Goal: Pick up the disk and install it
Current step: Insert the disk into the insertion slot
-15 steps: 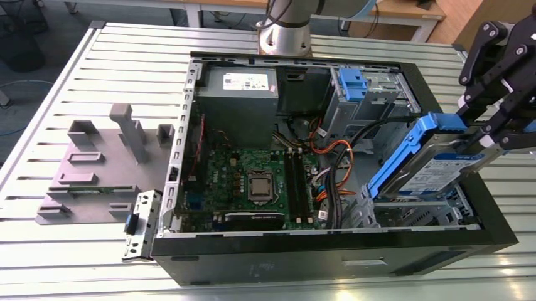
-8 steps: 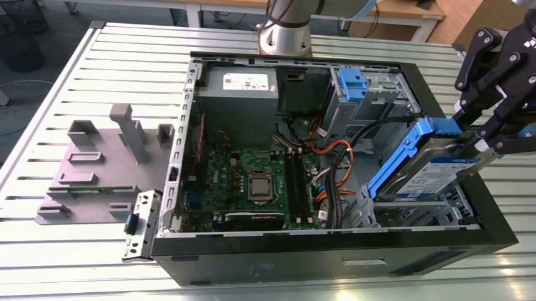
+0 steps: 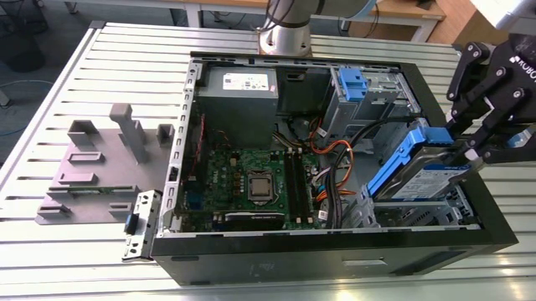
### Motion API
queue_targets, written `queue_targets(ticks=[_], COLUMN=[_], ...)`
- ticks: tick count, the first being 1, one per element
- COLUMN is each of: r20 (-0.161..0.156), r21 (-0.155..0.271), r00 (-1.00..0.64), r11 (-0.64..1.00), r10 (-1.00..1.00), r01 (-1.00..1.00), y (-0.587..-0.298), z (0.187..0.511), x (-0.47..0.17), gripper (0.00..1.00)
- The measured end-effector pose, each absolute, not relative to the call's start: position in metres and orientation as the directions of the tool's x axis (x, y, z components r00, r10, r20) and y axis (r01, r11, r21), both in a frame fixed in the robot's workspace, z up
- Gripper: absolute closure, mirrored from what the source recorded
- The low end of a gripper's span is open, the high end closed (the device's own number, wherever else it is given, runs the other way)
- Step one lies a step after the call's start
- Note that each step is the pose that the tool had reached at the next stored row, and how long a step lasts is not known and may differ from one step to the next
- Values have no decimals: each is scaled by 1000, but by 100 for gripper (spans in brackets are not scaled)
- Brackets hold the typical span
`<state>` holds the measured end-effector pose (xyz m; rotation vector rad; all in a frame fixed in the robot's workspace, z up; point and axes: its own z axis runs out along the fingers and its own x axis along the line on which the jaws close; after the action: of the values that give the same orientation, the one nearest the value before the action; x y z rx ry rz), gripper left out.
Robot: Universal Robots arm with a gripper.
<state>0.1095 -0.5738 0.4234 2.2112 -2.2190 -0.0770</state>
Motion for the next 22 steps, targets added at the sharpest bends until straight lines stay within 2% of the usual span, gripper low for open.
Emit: queue_targets(ticks=[22], r20=[-29], r21=[41], r00=[-4], r11=[3], r10=[-1000], r01=[-999], y=[-574], z=[383], x=[109], gripper=[65])
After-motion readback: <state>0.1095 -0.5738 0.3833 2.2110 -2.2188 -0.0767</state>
